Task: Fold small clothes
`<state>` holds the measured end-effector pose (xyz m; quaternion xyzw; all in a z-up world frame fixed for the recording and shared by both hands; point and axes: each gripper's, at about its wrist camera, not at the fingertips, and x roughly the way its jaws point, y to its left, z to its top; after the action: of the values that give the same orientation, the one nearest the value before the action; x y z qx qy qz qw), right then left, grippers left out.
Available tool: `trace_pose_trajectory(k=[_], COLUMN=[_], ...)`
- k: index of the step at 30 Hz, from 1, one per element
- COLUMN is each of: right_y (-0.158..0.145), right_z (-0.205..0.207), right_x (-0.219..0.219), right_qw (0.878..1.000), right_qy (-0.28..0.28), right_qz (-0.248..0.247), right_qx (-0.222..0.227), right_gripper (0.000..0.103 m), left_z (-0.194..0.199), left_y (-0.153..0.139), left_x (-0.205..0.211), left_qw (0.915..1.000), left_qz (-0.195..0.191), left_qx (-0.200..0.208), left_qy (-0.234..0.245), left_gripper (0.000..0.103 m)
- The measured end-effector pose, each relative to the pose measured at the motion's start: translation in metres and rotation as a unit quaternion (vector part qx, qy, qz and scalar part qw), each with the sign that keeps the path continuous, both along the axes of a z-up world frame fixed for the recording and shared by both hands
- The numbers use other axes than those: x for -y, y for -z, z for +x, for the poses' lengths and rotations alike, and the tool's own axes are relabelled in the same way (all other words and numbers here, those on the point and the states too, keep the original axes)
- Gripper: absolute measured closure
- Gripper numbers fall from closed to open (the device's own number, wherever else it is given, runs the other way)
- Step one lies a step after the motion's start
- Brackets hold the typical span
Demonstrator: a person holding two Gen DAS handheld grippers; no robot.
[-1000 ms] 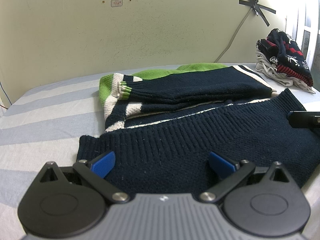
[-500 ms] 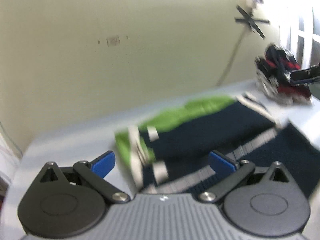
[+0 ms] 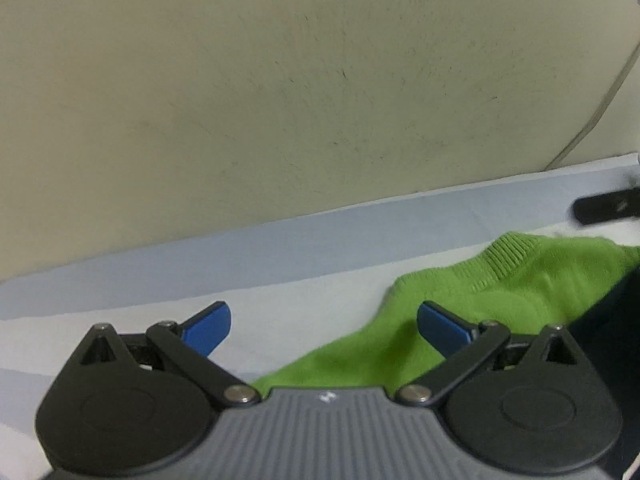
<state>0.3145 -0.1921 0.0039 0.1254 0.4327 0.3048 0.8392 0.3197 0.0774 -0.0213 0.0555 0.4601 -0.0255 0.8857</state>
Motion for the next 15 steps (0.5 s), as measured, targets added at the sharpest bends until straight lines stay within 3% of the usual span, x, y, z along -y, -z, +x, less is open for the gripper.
trace_pose_trajectory(k=[4, 6, 7, 8, 9, 10, 12, 15], right_y=[0.019, 0.019, 0.019, 0.018, 0.017, 0.013, 0.0, -0.029], right_z=[0.009, 0.004, 0.0, -0.004, -0.01, -0.018, -0.036, -0.07], right_x=[-0.017, -0.027, -0.031, -0.035, -0.039, -0.04, -0.037, -0.023], right_qw=[0.998, 0.997, 0.996, 0.995, 0.994, 0.994, 0.993, 0.989], right_qy=[-0.051, -0.08, -0.091, -0.098, -0.099, -0.098, -0.101, -0.1], right_qz=[-0.006, -0.016, -0.019, -0.026, -0.038, -0.044, -0.038, -0.024], right_qx=[-0.022, -0.004, 0.0, 0.002, 0.011, 0.027, 0.056, 0.102], right_gripper=[0.035, 0.037, 0.043, 0.071, 0.083, 0.083, 0.088, 0.089], left_z=[0.005, 0.002, 0.001, 0.001, -0.001, -0.006, -0.017, -0.043], left_y=[0.016, 0.014, 0.013, 0.011, 0.01, 0.008, 0.004, -0.012], left_x=[0.002, 0.0, -0.001, -0.001, 0.001, 0.007, 0.019, 0.026], left_qw=[0.9993, 0.9983, 0.9971, 0.9961, 0.9955, 0.9962, 0.998, 0.9975], left_qz=[-0.012, -0.039, -0.059, -0.073, -0.079, -0.069, -0.031, -0.03], left_qx=[-0.018, -0.012, -0.015, -0.017, -0.018, -0.013, 0.0, 0.026], left_qy=[0.029, 0.041, 0.045, 0.046, 0.049, 0.052, 0.055, 0.058], left_gripper=[0.009, 0.031, 0.051, 0.068, 0.076, 0.083, 0.087, 0.088])
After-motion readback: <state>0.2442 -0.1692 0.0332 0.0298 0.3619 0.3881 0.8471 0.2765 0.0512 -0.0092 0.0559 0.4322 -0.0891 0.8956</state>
